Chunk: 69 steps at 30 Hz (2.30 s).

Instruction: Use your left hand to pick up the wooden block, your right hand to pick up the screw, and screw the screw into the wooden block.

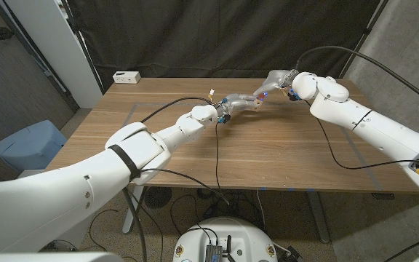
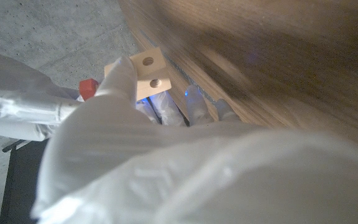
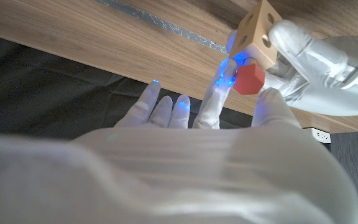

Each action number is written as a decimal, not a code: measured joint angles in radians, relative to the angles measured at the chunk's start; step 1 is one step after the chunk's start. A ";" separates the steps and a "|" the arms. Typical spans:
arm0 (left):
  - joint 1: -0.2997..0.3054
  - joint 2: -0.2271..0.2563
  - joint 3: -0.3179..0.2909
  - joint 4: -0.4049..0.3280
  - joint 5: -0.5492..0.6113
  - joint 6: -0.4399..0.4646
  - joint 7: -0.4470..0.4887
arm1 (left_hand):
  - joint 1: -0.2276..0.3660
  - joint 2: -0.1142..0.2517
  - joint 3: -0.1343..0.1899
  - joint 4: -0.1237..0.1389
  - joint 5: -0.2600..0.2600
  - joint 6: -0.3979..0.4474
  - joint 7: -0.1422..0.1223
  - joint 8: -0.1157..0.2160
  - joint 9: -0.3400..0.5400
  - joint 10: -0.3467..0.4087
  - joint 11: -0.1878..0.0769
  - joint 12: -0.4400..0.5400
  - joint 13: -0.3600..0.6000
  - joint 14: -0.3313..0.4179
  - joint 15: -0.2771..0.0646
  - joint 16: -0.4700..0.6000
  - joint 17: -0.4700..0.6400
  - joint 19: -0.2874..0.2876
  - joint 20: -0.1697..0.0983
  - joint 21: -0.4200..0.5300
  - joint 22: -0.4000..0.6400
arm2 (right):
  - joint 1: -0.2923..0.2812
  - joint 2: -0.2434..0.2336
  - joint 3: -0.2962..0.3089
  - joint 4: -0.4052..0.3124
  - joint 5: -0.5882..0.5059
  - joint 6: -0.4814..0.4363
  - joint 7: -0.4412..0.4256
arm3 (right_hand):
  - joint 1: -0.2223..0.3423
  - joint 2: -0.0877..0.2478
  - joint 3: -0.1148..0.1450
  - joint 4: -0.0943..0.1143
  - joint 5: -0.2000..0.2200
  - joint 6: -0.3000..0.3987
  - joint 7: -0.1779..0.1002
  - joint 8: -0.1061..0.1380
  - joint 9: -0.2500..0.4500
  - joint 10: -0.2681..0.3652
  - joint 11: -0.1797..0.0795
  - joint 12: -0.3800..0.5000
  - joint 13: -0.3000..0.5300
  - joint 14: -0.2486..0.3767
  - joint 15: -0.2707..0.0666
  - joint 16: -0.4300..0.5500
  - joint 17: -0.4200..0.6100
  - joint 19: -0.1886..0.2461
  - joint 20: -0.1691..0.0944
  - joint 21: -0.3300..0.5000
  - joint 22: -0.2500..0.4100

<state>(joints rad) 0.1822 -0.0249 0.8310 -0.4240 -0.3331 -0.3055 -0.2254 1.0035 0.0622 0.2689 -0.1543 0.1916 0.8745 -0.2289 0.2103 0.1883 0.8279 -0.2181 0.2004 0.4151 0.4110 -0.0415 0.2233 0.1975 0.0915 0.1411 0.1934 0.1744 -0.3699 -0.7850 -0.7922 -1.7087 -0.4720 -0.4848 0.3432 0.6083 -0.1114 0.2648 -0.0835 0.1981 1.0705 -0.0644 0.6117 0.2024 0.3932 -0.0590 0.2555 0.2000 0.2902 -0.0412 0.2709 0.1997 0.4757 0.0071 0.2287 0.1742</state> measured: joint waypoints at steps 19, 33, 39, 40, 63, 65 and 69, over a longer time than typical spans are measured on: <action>-0.001 -0.008 -0.001 0.011 0.000 -0.006 0.000 | 0.007 0.007 0.003 0.001 0.001 0.000 0.000 0.002 0.000 0.002 -0.002 0.003 0.000 0.005 -0.005 0.006 0.000 0.004 0.004 0.000 0.000 | 0.010 0.012 -0.017 -0.001 -0.028 -0.045 0.019 | -0.163 -0.039 -0.083 0.052 0.006 -0.038 0.032 -0.060 -0.017 -0.002 0.027 -0.029 -0.005 0.015 0.002 -0.013 0.000 -0.002 0.013 -0.014 0.000; -0.006 -0.017 -0.001 0.031 0.000 -0.021 -0.003 | 0.007 0.006 0.004 0.001 0.001 0.000 0.000 0.001 0.000 0.002 -0.002 0.003 -0.004 0.005 -0.005 0.006 0.000 0.009 -0.002 0.000 0.000 | 0.019 0.000 -0.023 -0.024 -0.019 -0.066 0.065 | -0.202 -0.032 -0.111 0.048 0.028 -0.224 0.051 -0.167 -0.009 -0.076 0.079 -0.063 -0.002 -0.045 0.039 -0.057 -0.005 -0.075 0.042 -0.038 0.000; -0.009 -0.022 -0.003 0.045 0.000 -0.033 -0.006 | 0.007 0.006 0.004 0.001 0.001 0.000 0.000 0.000 0.000 0.002 -0.002 0.003 -0.004 0.010 0.000 0.006 0.000 0.009 -0.002 0.000 0.000 | 0.019 -0.023 -0.003 -0.058 0.004 -0.067 0.087 | -0.194 -0.024 -0.115 0.044 0.039 -0.312 0.054 -0.216 -0.004 -0.135 0.084 -0.071 0.002 -0.094 0.051 -0.076 -0.005 -0.117 0.048 -0.043 0.000; -0.010 -0.023 -0.003 0.047 0.000 -0.033 -0.006 | 0.007 0.006 0.004 0.001 0.001 0.000 0.000 0.000 0.000 0.002 -0.002 0.003 -0.004 0.010 0.000 0.006 0.000 0.009 -0.002 0.000 0.000 | 0.019 -0.023 -0.003 -0.058 0.005 -0.067 0.090 | -0.189 -0.019 -0.112 0.041 0.039 -0.324 0.052 -0.223 -0.004 -0.143 0.084 -0.071 0.003 -0.099 0.055 -0.077 -0.005 -0.121 0.052 -0.044 0.000; -0.009 -0.024 -0.012 0.066 0.000 -0.072 -0.024 | 0.011 0.002 0.006 0.001 0.000 0.000 0.000 -0.003 0.001 -0.002 -0.002 0.004 -0.004 0.010 0.000 0.006 0.000 0.009 -0.002 0.000 0.000 | 0.058 -0.080 0.015 -0.092 0.067 0.010 0.236 | -0.044 0.057 -0.035 -0.051 0.007 -0.564 -0.006 -0.357 0.005 -0.345 0.062 -0.075 0.002 -0.262 0.079 -0.086 -0.004 -0.233 0.082 -0.044 0.000; -0.009 -0.024 -0.012 0.066 0.000 -0.072 -0.024 | 0.011 0.002 0.006 0.001 0.000 0.000 0.000 -0.003 0.001 -0.002 -0.002 0.004 -0.004 0.010 0.000 0.006 0.000 0.009 -0.002 0.000 0.000 | 0.058 -0.080 0.015 -0.092 0.067 0.016 0.247 | -0.035 0.053 -0.030 -0.056 0.005 -0.572 -0.014 -0.359 0.005 -0.353 0.059 -0.075 0.002 -0.266 0.075 -0.086 -0.004 -0.242 0.084 -0.044 0.000; -0.009 -0.024 -0.013 0.067 0.000 -0.073 -0.025 | 0.011 0.002 0.006 0.001 0.000 0.000 0.000 0.001 0.000 -0.002 -0.002 0.004 -0.004 0.010 0.000 0.006 0.000 0.009 -0.002 0.000 0.000 | 0.068 -0.088 0.013 -0.092 0.067 0.026 0.268 | -0.019 0.056 -0.023 -0.063 0.005 -0.582 -0.023 -0.365 0.005 -0.364 0.048 -0.075 0.002 -0.275 0.073 -0.086 -0.004 -0.244 0.082 -0.044 -0.001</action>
<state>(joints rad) 0.1735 -0.0490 0.8181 -0.3574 -0.3334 -0.3783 -0.2507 1.0142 0.0647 0.2754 -0.1533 0.1917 0.8745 -0.2289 0.2115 0.1887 0.8263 -0.2198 0.2040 0.4107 0.4211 -0.0415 0.2292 0.1974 0.1002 0.1395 0.1934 0.1744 -0.3017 -0.8728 -0.7787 -1.8009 -0.4045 -0.4590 0.6114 0.5891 -0.0558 0.2420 -0.1466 0.2029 0.4889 -0.0877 0.2469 0.2072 0.0294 -0.0110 0.1807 0.2024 0.0151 0.0317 0.1847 0.1953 0.2319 0.0895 0.1845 0.1736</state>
